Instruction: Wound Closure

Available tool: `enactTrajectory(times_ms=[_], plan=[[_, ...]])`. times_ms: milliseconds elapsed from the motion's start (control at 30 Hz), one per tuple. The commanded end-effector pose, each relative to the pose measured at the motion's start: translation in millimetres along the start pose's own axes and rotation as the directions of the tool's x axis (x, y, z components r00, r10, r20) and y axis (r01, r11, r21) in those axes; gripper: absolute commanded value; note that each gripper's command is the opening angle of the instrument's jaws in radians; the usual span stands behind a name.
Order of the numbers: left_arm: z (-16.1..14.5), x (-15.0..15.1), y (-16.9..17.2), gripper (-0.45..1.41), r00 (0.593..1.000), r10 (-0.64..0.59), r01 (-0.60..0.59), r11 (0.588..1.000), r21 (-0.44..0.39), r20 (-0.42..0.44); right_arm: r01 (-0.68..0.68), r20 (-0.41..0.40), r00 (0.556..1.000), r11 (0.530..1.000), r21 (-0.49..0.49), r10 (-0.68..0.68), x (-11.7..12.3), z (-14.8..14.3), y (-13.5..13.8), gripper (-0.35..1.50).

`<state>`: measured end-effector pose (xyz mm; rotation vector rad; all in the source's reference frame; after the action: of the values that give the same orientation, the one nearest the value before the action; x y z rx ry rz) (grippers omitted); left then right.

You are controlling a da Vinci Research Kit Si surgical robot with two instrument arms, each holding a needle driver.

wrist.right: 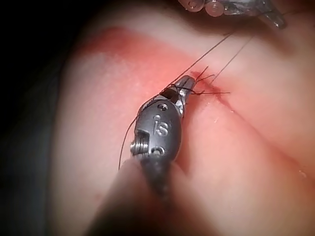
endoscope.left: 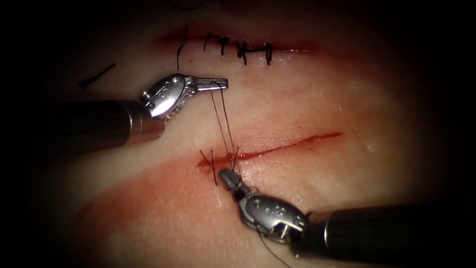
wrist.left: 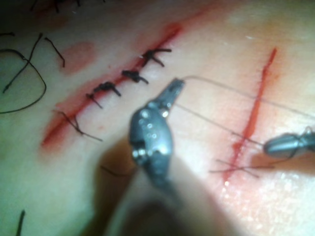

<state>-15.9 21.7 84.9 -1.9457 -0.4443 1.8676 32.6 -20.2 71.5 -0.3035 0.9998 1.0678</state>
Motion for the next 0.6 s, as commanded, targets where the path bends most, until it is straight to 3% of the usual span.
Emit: enactTrajectory(times_ms=[33,133,300,600], plan=[[0.5,-0.7,-0.2,-0.45,1.000,0.000,0.000,1.000,-0.002,-0.002,-0.002,0.005,1.000,1.000,0.005,0.002,-0.6,-1.1,-1.1,-0.35],[0.3,-0.7,-0.4,-0.45,1.000,0.000,0.000,1.000,-0.003,-0.002,-0.002,-0.008,1.000,1.000,0.007,0.002,-0.2,-3.3,-2.2,-0.35],[0.2,-0.7,-0.4,-0.45,1.000,0.000,0.000,1.000,-0.004,-0.001,-0.002,-0.009,1.000,1.000,0.011,0.002,0.2,-4.5,-3.0,-0.35],[0.0,-0.6,-0.9,-0.45,1.000,-0.001,0.001,1.000,-0.008,-0.002,0.013,-0.022,1.000,1.000,0.010,-0.013,-1.6,-7.3,-3.6,-0.35]])
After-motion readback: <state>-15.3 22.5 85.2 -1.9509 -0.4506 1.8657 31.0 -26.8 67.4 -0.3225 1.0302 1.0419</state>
